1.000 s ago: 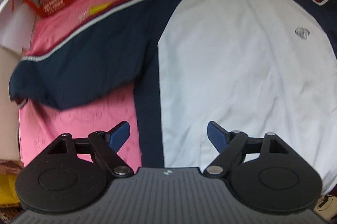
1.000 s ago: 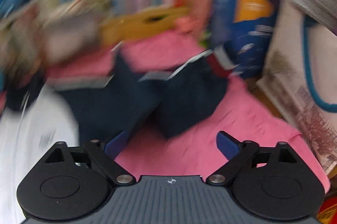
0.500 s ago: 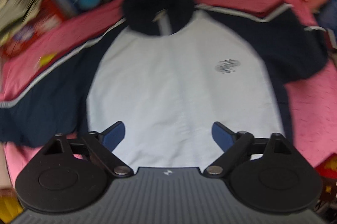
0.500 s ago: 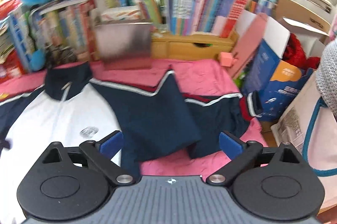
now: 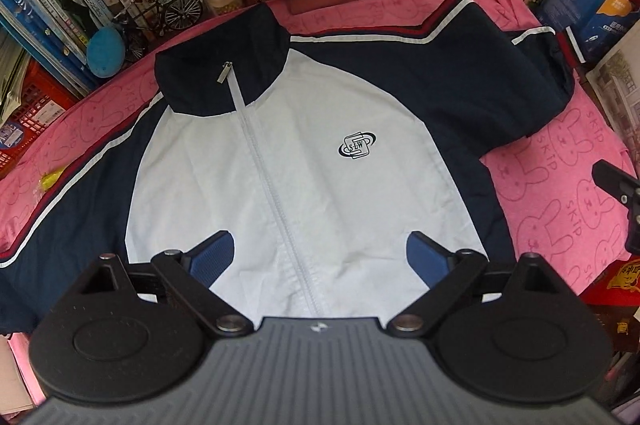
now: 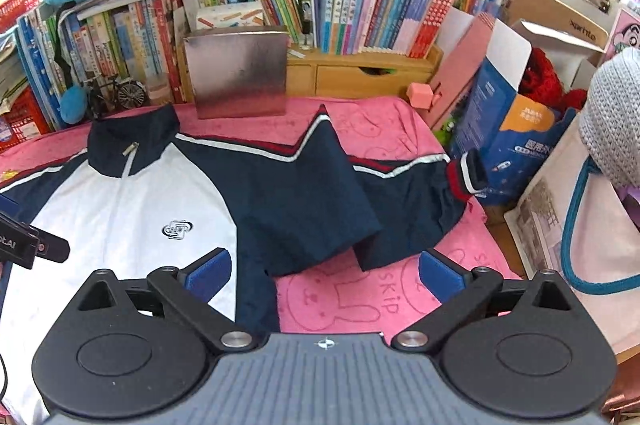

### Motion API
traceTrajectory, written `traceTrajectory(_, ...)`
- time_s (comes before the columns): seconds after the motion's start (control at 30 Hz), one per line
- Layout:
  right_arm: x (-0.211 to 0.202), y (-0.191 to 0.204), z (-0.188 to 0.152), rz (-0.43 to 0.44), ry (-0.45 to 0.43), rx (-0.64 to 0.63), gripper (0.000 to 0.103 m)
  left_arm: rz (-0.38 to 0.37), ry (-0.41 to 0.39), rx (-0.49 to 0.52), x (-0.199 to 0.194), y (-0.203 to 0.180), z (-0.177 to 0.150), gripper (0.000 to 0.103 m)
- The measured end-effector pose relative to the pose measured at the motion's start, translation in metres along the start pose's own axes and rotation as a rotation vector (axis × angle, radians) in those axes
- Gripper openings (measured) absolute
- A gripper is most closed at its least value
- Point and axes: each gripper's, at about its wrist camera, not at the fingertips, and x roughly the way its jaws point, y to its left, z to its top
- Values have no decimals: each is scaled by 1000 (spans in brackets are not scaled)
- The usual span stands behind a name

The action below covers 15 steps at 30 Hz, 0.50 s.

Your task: Fold clothes

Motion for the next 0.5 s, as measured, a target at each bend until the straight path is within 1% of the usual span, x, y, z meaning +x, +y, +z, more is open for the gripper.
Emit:
traceTrajectory(0.17,24,-15,0,-12,16,20,103,20,28,-5,9,-2,2,94)
traceTrajectory(0.3,52,-33,1,-36,27,26,103,45,60,-34,22,5,6,94)
traceTrajectory(0.37,68,-45,2,-52,32,36,103,60,65,-58,27,15,6,94)
traceTrajectory(0.43,80,-53,6,-64,19,30,101,96,70,-103,33,34,4,95)
traceTrajectory(0.5,89,-55,9,-43,-28,-26,97,144,90,-166,41,57,-3,95)
